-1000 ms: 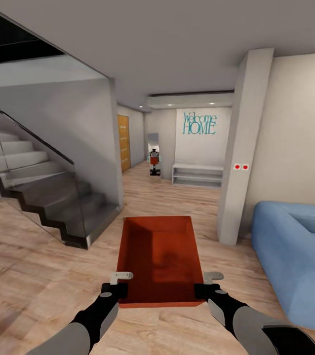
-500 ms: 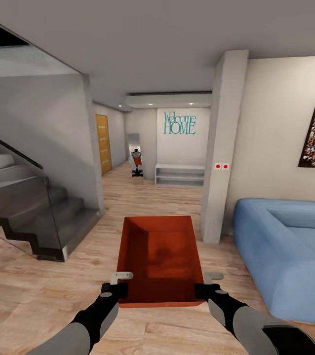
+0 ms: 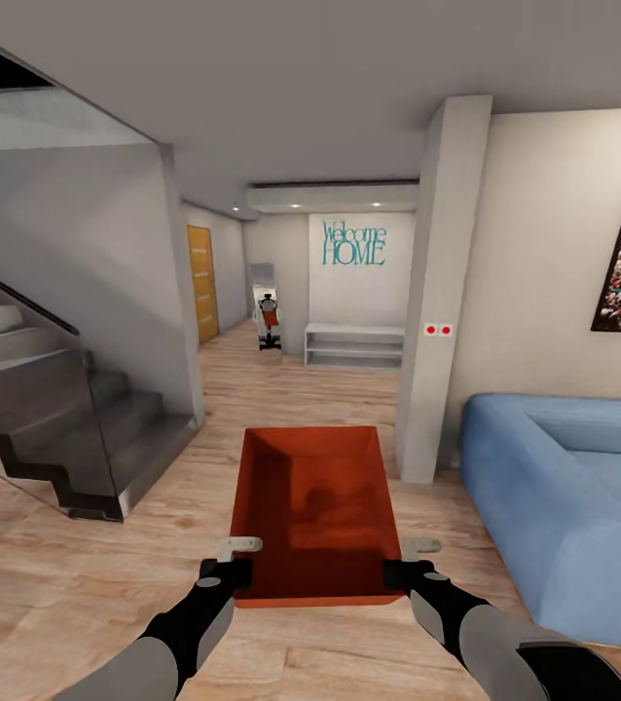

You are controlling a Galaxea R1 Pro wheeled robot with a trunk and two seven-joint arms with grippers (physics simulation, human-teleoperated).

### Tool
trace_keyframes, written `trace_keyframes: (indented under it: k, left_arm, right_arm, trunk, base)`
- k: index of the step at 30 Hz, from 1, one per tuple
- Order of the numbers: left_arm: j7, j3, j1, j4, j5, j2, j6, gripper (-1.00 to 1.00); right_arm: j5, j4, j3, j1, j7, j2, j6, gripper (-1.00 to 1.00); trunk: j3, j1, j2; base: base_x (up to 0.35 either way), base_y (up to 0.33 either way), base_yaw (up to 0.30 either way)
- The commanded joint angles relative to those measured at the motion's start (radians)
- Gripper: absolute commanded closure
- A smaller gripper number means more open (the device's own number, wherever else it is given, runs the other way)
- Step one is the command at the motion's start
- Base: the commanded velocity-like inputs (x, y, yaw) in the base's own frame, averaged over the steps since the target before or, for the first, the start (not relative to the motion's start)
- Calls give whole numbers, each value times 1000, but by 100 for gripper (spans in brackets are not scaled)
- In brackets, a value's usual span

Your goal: Move the two storage containers from the living room to the garage. In the garage, place one container on the floor and stack the other container on top of it (either order is fine).

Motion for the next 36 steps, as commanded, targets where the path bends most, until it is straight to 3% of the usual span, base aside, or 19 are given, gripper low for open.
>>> trace_keyframes:
  k: [1, 36]
  left_arm:
    - [64, 12, -1, -5, -17, 0, 5, 100]
    - [64, 12, -1, -5, -17, 1, 5, 100]
  right_arm:
    - [-2, 4, -29, 0, 5, 1, -3, 100]
    - [-2, 4, -29, 0, 5, 1, -2, 100]
  trunk:
    - [0, 1, -1]
    - [0, 1, -1]
  base:
    - [309, 0, 0]
    - [321, 0, 0]
